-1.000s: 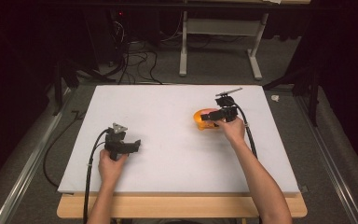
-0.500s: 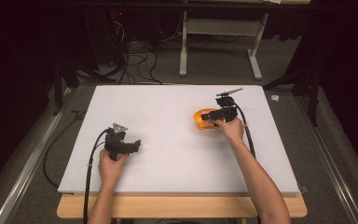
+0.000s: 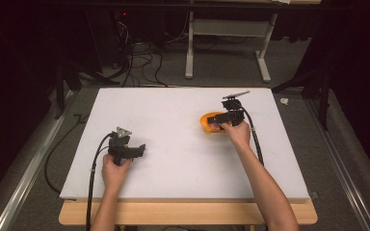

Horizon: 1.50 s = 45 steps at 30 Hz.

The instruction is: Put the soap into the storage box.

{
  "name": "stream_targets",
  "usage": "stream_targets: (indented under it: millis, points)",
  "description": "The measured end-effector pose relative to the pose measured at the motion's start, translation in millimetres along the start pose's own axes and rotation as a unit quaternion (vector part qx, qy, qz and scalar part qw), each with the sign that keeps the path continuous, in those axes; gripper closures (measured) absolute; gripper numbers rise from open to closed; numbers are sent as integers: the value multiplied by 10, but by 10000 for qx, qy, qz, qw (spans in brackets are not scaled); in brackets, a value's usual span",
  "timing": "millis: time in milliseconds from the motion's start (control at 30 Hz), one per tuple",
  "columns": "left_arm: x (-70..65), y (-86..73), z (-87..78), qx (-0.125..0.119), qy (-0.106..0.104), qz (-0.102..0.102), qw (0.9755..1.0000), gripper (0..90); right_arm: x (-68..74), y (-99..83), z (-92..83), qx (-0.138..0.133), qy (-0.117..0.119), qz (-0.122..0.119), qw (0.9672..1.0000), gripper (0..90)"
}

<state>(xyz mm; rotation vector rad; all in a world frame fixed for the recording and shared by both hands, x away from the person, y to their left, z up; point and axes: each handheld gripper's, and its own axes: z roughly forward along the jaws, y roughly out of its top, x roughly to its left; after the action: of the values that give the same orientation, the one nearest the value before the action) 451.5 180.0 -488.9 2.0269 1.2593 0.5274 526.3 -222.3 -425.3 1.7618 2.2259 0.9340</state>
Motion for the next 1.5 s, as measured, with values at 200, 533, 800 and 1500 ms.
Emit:
stream_targets:
  millis: [200, 533, 800, 1500]
  points:
    - [1, 0, 0, 2, -3, -2, 10000, 142, 32, 0, -27, -56, -88, -112, 9999, 131]
    - [-3, -1, -1, -1, 10, 10, 10000, 143, 35, 0, -142, -179, -67, -100, 9998, 138]
    - [-4, -1, -1, -3, 11, 13, 10000, 144, 71, -17, -240, -268, -22, -285, 9992, 149]
    - [-4, -1, -2, -1, 11, 13, 10000, 144, 44, -175, -732, -1026, -36, -691, 9923, 178]
